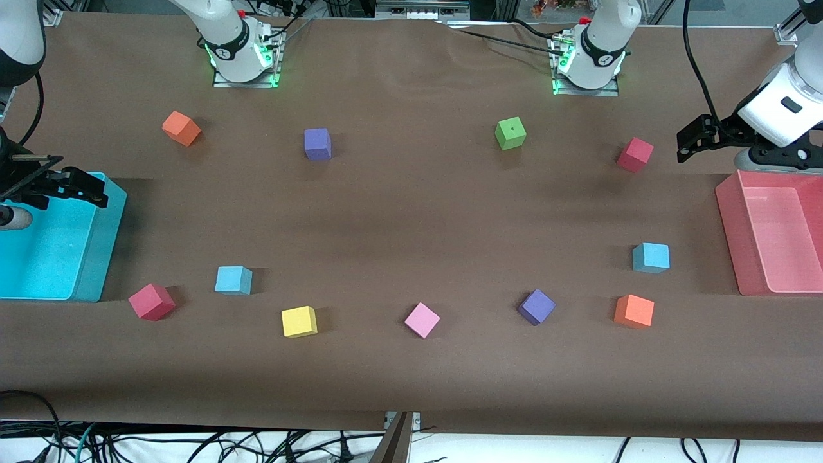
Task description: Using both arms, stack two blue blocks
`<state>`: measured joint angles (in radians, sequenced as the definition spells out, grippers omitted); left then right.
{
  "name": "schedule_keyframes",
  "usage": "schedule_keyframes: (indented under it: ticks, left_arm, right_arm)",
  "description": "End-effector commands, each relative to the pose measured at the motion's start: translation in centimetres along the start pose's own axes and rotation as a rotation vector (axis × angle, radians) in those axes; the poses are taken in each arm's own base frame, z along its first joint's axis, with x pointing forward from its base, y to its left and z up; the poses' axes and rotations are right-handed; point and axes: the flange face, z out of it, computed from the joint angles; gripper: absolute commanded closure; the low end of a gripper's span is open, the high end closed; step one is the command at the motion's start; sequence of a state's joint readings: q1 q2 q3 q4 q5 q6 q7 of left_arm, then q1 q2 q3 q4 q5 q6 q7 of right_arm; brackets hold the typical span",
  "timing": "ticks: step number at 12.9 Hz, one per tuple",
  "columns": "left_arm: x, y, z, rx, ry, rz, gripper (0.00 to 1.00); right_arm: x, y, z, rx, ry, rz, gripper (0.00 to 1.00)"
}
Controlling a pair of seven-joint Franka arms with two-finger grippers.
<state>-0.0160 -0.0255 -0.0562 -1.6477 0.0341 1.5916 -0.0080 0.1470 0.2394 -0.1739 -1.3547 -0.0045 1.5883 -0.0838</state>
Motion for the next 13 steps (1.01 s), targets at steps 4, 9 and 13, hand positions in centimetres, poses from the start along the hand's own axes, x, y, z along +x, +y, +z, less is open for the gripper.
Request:
schedule_keyframes:
  ticks: [4, 9, 13]
  left_arm:
    - [-0.1, 0.47, -0.75, -0.015, 0.006, 0.001, 0.0]
    - [-0.11, 0.49, -0.74, -0.017, 0.005, 0.001, 0.0]
    - [-0.11, 0.47, -0.74, -0.015, 0.005, 0.001, 0.0]
  right_arm:
    - [-0.59, 0.49, -0.28, -0.001, -0.006, 0.012, 0.01]
    - [-0.62, 0.83, -0.27, 0.0, -0.006, 0.013, 0.01]
    - [-0.63, 0.93, -0.26, 0.0, -0.006, 0.015, 0.01]
